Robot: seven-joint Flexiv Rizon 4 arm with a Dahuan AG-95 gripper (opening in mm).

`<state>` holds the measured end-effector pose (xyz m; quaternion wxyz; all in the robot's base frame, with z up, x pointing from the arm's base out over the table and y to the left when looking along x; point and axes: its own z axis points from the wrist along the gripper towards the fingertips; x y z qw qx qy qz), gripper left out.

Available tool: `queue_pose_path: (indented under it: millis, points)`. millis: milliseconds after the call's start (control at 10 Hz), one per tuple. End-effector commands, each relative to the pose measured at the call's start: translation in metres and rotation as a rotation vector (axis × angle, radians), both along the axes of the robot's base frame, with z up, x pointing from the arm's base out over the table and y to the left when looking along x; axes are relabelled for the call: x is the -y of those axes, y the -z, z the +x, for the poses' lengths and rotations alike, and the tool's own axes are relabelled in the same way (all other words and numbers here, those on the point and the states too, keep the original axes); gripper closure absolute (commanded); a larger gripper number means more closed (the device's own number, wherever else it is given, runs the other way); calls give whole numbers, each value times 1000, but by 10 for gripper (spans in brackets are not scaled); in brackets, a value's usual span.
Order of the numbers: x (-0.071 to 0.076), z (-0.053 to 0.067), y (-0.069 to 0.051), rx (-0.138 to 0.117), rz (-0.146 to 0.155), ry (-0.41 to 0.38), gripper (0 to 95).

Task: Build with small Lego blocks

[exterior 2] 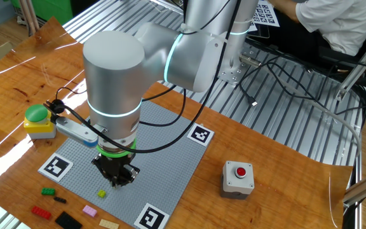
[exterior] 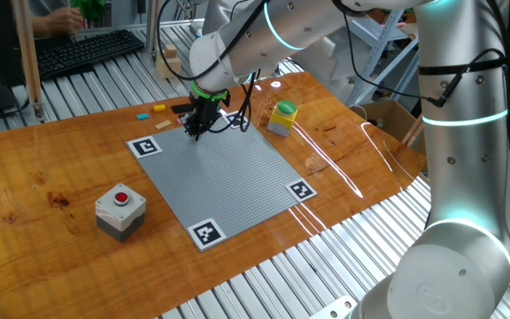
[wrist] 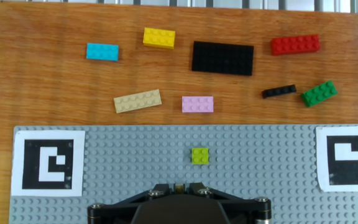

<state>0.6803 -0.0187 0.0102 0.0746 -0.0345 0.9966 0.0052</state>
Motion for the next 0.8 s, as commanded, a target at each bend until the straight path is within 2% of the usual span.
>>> queue_pose_path:
  millis: [100,400,600,800]
  points:
    - [1,-1,19,13,-6,9,950]
    - [0,-2,20,14,-7,12,950]
    - [0,-3,15,8,-8,16,950]
    - [0,-5,15,18,-8,20,950]
